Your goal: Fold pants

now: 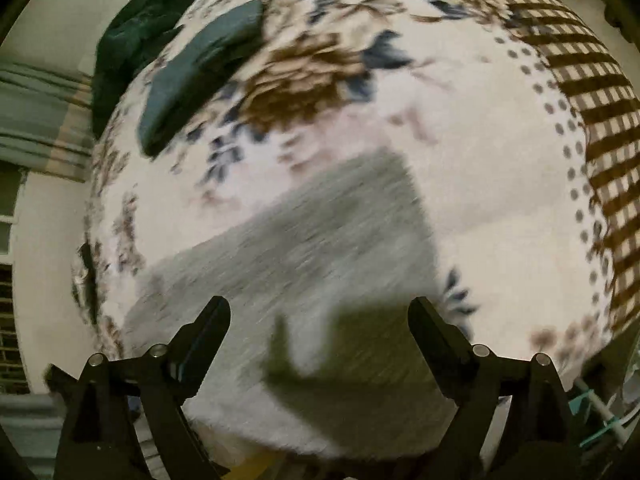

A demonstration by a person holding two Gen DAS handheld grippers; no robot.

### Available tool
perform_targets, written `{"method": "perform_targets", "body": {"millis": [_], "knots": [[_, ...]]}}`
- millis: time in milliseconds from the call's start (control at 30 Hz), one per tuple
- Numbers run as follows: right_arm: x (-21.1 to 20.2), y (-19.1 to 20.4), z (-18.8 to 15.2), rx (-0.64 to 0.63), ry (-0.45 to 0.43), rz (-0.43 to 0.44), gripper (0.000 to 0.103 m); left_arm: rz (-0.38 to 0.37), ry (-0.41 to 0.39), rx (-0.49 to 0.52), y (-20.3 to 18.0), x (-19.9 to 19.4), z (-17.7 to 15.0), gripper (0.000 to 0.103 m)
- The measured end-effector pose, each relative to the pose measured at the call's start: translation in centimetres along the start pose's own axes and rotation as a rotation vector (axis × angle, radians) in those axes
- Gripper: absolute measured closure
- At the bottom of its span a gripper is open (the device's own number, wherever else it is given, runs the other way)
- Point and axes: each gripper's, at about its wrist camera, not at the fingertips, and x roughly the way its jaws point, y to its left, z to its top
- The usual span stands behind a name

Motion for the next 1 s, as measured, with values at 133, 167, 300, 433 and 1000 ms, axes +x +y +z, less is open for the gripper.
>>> {"method": "perform_targets", "body": {"millis": [133, 167, 300, 433, 1000], "knots": [[1.3, 3.0, -1.9, -0.060, 0.041, -0.015, 0.011, 0.025, -0.074, -0.225, 7.5, -0.2, 2.3, 0.015], [2.0, 3.7, -2.3, -0.074, 0.061, -0.025, 0.011, 0.027, -0.097, -0.246, 8.7, -0.1, 3.0, 0.015], [4.4, 5.6, -3.2, -0.117, 0.084, -0.045, 0.011, 0.035, -0.114, -0.280, 11.5, 1.6, 5.2, 0.015], [6.7, 7.1, -3.3, -0.130, 0.100, -0.046, 0.011, 0.041, -0.126, -0.342, 13.1, 3.3, 6.3, 0.016], [7.8, 7.0, -4.0, -0.175, 0.109, -0.014, 0.011, 0.021, -0.406, 0.004, 0.3, -7.2, 4.5, 0.085]]}}
